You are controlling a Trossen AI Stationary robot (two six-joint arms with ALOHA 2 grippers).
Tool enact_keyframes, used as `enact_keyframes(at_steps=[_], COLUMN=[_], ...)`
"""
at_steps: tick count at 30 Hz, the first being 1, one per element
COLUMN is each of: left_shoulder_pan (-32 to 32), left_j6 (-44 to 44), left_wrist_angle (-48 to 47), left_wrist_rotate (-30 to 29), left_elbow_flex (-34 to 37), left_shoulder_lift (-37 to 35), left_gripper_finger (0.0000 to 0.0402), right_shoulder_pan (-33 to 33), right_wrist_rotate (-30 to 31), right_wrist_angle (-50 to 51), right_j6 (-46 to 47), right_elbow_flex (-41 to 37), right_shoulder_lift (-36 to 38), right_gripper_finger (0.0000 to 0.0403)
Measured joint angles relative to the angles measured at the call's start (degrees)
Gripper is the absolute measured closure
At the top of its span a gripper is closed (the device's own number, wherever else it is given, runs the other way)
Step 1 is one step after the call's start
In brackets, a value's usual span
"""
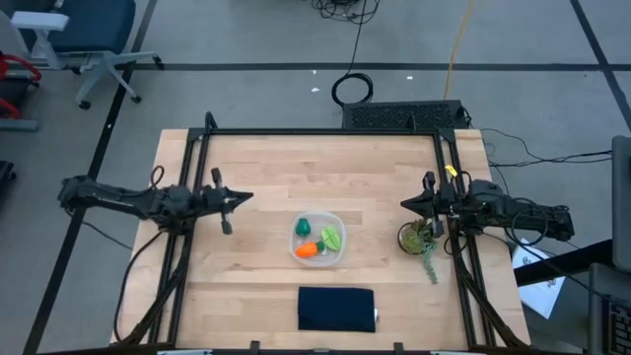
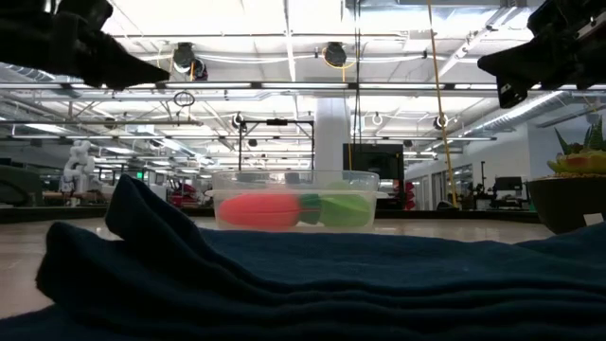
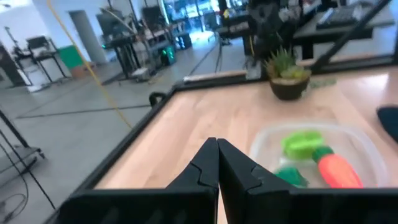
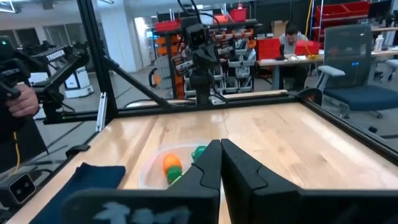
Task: Pick and placing Produce into tupperware
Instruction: Return to Home Position
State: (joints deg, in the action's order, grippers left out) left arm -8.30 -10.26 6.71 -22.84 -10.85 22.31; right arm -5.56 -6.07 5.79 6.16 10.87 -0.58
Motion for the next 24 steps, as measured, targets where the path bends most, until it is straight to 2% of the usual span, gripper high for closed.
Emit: enact_keyframes(at_steps=[4, 12, 24], left_shoulder_pan=[-2.0, -3.3, -7.0], left_j6=[0.0, -1.0, 0.3], left_wrist_angle=[-6.0, -11.4, -13.7], left_wrist_rotate=[-0.8, -1.0, -0.8], left_elbow_flex=[0.0, 0.0, 0.0], left_shoulder_lift=[-3.5, -9.5, -10.8], left_gripper_finger=[0.0402, 0.0402, 0.0402], right_shoulder_pan=[0.0, 0.0, 0.0], right_wrist_rotate=[0.0, 0.0, -0.8], right_wrist_angle=[-0.1, -0.2, -1.3], right_j6=[0.1, 0.2, 0.1], right_elbow_flex=[0.0, -0.4, -1.8], right_shoulder_lift=[0.0, 0.0, 0.0], right_gripper_finger=[0.0403, 0.0403, 0.0403])
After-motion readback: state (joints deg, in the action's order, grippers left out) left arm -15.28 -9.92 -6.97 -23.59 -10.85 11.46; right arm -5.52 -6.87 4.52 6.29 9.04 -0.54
